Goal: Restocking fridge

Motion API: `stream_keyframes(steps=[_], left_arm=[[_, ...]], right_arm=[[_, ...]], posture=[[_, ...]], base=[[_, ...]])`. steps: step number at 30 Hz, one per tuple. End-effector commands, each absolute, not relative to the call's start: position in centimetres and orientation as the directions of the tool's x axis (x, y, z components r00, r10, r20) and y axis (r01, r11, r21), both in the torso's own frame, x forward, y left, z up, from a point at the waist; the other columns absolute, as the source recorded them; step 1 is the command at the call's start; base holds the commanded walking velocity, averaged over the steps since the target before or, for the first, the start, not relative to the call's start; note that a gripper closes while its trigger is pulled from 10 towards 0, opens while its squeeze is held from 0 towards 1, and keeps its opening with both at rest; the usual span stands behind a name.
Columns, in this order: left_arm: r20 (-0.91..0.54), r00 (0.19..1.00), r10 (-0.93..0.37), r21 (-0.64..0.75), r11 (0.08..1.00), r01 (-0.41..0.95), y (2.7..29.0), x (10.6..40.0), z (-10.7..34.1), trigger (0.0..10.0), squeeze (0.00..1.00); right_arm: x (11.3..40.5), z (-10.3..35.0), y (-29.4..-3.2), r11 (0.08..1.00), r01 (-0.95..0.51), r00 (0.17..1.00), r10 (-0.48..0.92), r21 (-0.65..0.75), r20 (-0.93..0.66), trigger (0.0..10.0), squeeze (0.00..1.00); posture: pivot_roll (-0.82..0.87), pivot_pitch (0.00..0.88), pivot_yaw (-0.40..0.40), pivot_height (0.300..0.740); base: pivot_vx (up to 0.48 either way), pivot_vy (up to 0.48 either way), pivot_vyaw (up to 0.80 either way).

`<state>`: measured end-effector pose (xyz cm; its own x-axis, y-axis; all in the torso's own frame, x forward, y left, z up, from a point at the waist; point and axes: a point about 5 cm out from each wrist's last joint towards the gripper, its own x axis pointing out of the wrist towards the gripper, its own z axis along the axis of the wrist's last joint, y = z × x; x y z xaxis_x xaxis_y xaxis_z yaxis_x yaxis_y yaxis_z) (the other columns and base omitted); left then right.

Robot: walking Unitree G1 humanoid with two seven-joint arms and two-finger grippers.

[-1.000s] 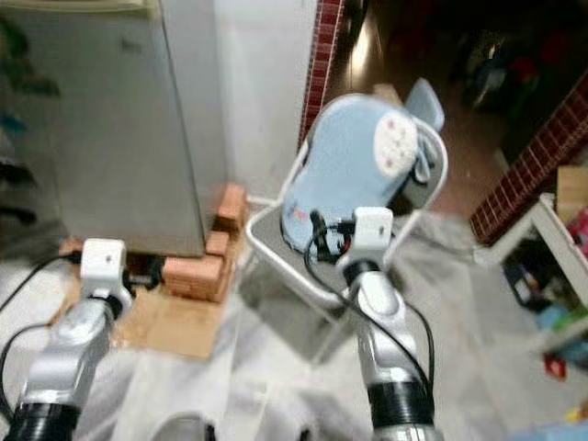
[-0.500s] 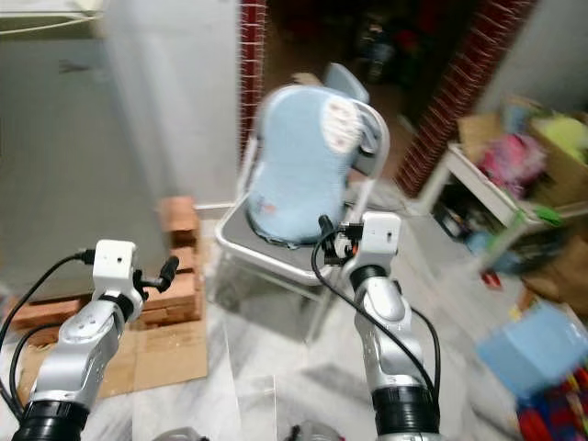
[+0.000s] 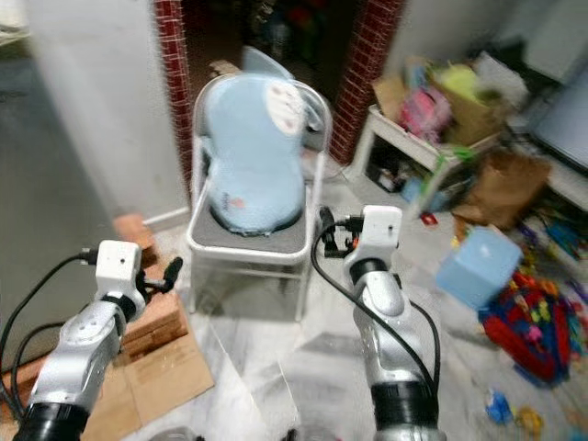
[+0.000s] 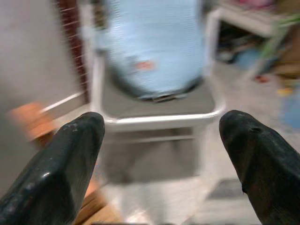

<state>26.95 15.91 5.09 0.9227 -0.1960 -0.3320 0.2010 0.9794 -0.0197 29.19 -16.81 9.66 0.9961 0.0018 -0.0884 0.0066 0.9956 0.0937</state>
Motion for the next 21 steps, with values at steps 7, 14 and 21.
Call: stream_keyframes(steps=[7, 14, 21], left_arm=[[-0.321, 0.931, -0.171, 0.012, 0.983, 0.185, 16.94, 27.05, 5.48, 10.0, 0.00], [-0.278, 0.942, -0.186, 0.039, 0.978, 0.205, 16.78, 27.08, 5.98, 10.0, 0.00], [-0.253, 0.950, -0.186, 0.064, 0.976, 0.208, 16.62, 27.12, 6.29, 10.0, 0.00]], right_arm=[[29.63, 10.50, -16.37, 0.995, 0.004, 0.998, 0.002, 0.096, -0.059, 10.0, 0.00], [29.32, 10.31, -16.56, 0.995, 0.020, 0.998, -0.014, 0.093, -0.067, 10.0, 0.00], [29.28, 10.21, -16.51, 0.995, 0.027, 0.997, -0.020, 0.096, -0.072, 10.0, 0.00]], posture=[[0.09, 0.000, -0.065, 0.740], [0.09, 0.000, -0.062, 0.740], [0.09, 0.000, -0.061, 0.740]], base=[[0.000, 0.480, -0.80], [0.000, 0.343, -0.80], [0.000, 0.000, -0.80]])
